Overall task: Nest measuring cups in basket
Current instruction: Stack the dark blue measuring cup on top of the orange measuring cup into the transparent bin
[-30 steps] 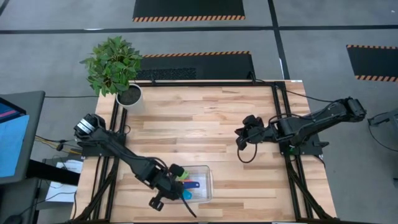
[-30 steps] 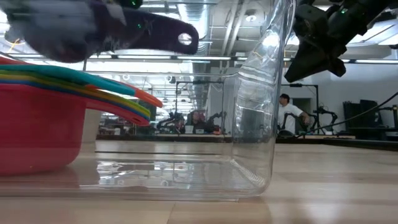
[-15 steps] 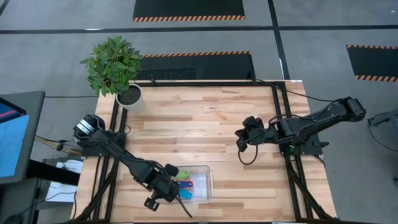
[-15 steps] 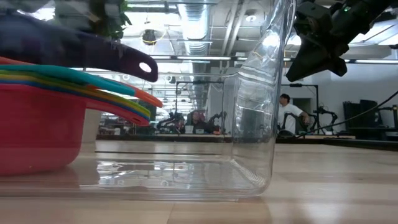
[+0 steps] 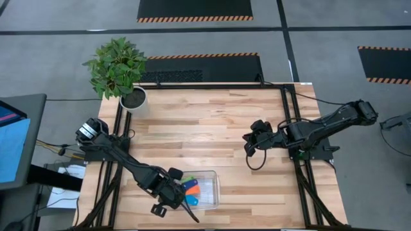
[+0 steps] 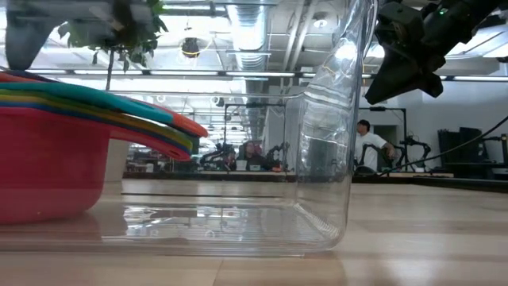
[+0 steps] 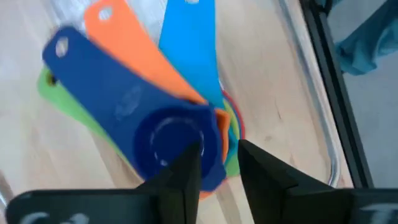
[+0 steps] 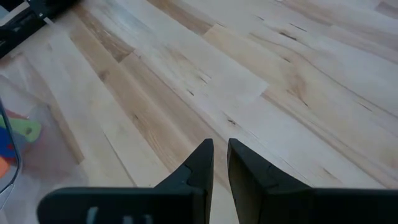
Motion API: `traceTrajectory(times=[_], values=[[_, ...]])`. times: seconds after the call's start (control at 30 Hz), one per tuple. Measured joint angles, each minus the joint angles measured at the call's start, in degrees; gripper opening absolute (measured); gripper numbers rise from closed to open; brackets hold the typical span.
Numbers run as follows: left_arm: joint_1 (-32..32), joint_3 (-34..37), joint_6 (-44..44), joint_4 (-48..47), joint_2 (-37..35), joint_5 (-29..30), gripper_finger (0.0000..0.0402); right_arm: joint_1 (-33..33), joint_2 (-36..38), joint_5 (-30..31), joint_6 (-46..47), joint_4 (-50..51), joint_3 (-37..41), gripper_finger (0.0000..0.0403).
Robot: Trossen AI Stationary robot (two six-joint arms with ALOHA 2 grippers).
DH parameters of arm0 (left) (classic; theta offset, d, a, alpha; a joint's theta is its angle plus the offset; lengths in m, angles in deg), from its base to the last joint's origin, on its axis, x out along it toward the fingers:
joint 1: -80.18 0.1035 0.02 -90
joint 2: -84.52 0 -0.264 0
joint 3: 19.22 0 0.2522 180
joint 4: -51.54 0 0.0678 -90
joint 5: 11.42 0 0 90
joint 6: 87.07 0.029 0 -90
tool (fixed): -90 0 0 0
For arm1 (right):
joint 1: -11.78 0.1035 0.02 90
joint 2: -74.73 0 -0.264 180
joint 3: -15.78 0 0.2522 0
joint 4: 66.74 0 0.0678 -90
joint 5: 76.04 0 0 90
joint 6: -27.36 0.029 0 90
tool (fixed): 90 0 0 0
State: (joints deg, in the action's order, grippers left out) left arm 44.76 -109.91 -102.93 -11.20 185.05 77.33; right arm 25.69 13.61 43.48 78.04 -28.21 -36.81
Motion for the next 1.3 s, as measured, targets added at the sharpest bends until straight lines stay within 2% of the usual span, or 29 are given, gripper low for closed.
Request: traceTrajectory(times=[0.13,0.3,0.57,0.7,1.07,1.3], values=[[0.79,-0.37,-7.02,-3.62,-0.16,3.82,0.0100,0.00,0.00,-0.02,-0.02,0.00,0.00,0.0070],[2.31,-2.47,-7.31,-5.96,-0.48,8.02,0.0075,-0.01,0.00,0.00,-0.05,0.00,0.00,0.0070],[6.12,-1.34,-5.85,-5.04,-0.13,7.33,0.0007,-0.05,0.00,-0.03,-0.11,0.00,0.00,0.0070],[8.24,-0.44,-5.80,-4.51,-0.11,7.87,0.0005,-0.02,0.00,-0.15,0.22,0.09,0.00,0.0070],[9.81,0.28,-1.07,-2.16,2.97,2.10,0.0000,-0.04,0.00,-1.03,0.24,0.31,0.00,0.0070],[10.59,-0.24,1.44,-2.29,5.84,4.02,0.0000,-0.04,0.00,-1.22,0.26,0.35,-0.04,0.0070]])
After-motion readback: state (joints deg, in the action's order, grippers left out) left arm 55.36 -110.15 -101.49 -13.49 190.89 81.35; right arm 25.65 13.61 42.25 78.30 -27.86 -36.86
